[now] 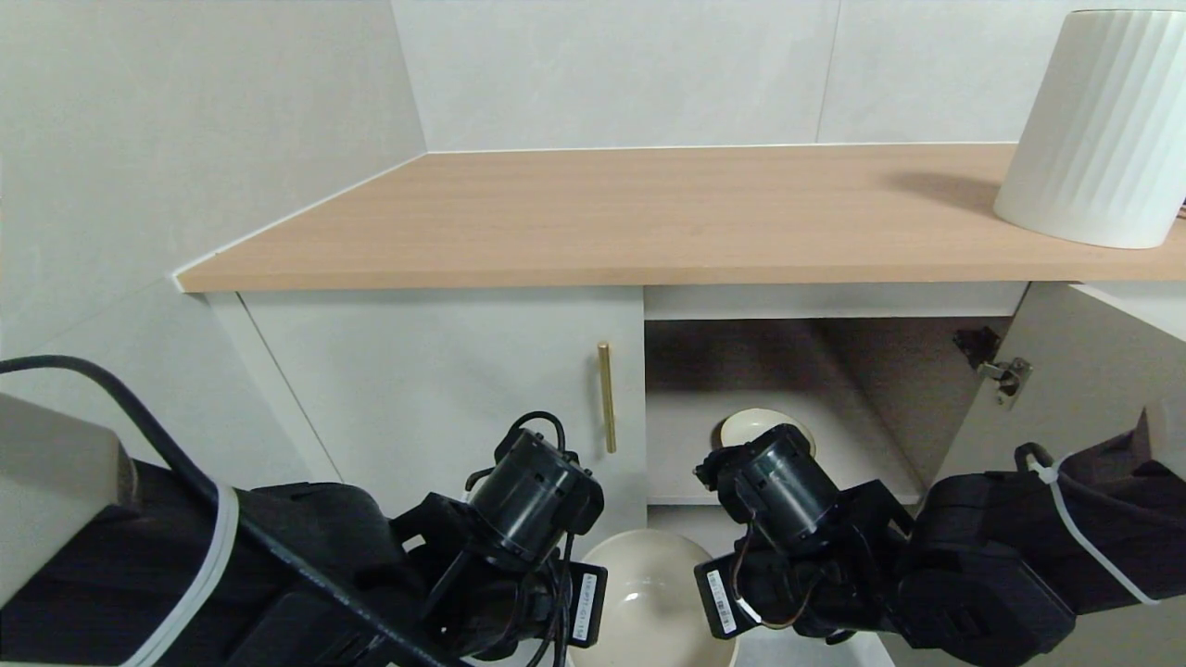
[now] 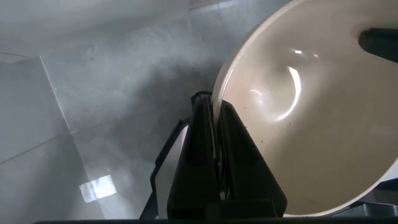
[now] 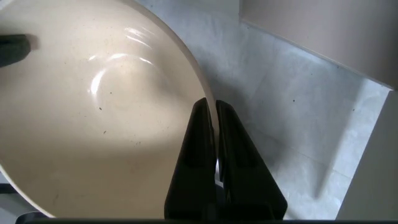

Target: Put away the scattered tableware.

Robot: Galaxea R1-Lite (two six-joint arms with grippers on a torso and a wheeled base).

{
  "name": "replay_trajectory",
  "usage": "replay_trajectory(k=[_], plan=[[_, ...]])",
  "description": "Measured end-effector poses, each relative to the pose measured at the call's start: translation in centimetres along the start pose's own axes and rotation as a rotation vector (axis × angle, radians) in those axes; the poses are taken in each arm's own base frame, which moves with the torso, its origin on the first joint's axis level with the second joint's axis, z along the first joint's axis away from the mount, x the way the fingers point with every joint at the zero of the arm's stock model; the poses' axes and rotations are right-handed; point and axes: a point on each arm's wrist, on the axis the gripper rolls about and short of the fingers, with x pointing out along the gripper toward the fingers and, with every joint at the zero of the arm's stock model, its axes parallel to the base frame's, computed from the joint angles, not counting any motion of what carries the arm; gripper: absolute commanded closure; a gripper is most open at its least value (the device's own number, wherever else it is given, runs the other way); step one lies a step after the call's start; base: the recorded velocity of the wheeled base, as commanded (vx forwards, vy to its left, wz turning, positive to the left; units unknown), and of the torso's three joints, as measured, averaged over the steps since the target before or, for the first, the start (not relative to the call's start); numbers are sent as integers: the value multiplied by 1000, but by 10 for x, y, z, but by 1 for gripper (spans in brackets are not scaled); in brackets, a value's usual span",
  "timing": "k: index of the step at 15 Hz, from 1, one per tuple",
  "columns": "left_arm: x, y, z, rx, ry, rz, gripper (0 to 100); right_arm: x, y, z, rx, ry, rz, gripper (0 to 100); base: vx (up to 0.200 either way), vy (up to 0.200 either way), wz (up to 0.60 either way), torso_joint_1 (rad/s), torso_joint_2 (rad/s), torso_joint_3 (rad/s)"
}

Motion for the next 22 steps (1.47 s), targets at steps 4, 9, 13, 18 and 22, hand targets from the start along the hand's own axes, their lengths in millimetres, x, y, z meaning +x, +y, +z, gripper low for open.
replay_trajectory(k=[4, 9, 13, 18, 22], plan=[[0, 0, 0, 0, -1, 1, 100, 0, 0, 0, 0, 2, -1, 100, 0, 0, 0, 0, 0, 0], [0, 1, 0, -3, -2, 9, 0, 2, -2, -1, 0, 11, -16, 100, 0, 0, 0, 0, 0, 0], [-1, 1, 4, -19, -23, 0, 0, 4, -2, -2, -9, 13, -30, 100, 0, 0, 0, 0, 0, 0], [-3, 2, 7, -27, -37, 3, 0, 17, -29, 7, 24, -2, -160, 100, 0, 0, 0, 0, 0, 0], [-3, 2, 7, -28, -41, 5, 0, 28, -70, 32, 132, -53, -258, 100, 0, 0, 0, 0, 0, 0]])
